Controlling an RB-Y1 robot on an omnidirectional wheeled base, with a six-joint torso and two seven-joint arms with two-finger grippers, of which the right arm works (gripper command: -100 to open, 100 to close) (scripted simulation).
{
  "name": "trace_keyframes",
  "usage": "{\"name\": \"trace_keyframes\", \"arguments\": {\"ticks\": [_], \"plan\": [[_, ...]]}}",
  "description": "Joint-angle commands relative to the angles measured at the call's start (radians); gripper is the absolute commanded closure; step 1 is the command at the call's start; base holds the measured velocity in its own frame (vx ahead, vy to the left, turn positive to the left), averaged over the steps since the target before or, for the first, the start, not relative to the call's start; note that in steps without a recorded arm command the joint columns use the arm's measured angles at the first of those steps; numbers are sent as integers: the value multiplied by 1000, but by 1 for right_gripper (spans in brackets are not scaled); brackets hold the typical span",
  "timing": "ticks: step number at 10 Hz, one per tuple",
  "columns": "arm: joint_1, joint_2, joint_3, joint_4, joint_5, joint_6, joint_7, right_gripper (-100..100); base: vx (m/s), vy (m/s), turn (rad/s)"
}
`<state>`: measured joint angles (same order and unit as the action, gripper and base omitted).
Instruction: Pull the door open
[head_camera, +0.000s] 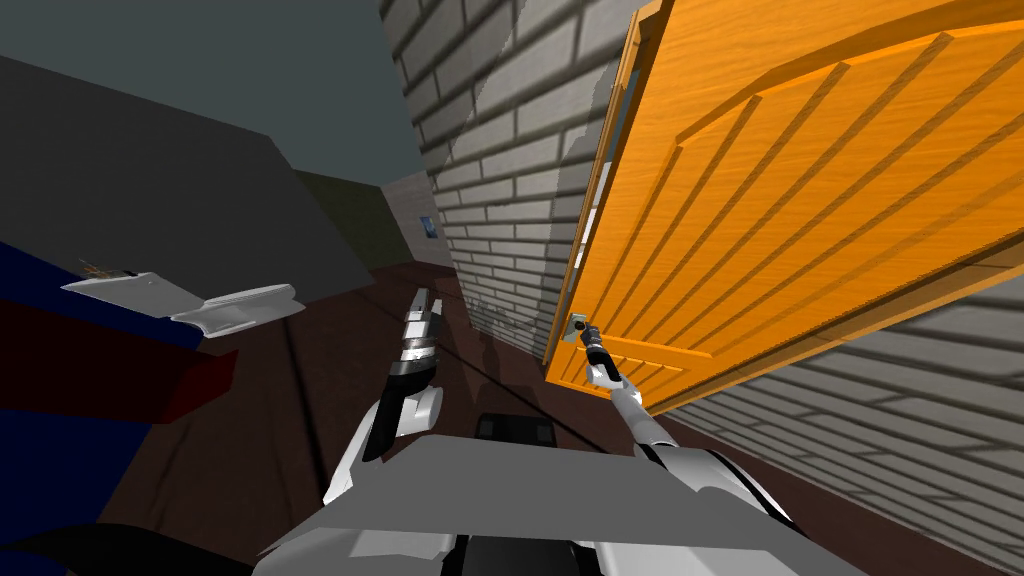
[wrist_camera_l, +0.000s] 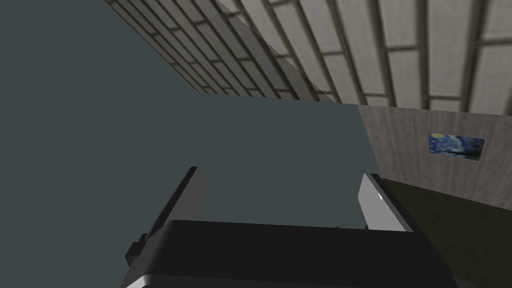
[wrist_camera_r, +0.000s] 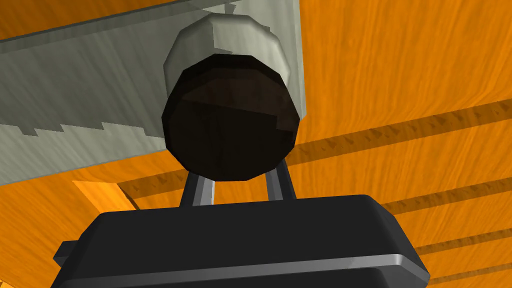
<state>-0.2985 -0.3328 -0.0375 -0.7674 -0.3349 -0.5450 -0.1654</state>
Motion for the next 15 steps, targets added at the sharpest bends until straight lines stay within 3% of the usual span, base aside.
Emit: {"name": "trace_keyframes", "arguments": {"ticks": [1, 8, 10, 15], "plan": [[-12, 8, 3, -8, -32, -3, -50, 100, -65, -32, 98], [-14, 13, 4, -11, -113, 4, -173, 100, -51, -29, 81], [-15, 17, 5, -13, -167, 9, -236, 100, -64, -40, 133], [-16, 20, 6, -15, -218, 13, -331, 100, -58, -26, 79]]}}
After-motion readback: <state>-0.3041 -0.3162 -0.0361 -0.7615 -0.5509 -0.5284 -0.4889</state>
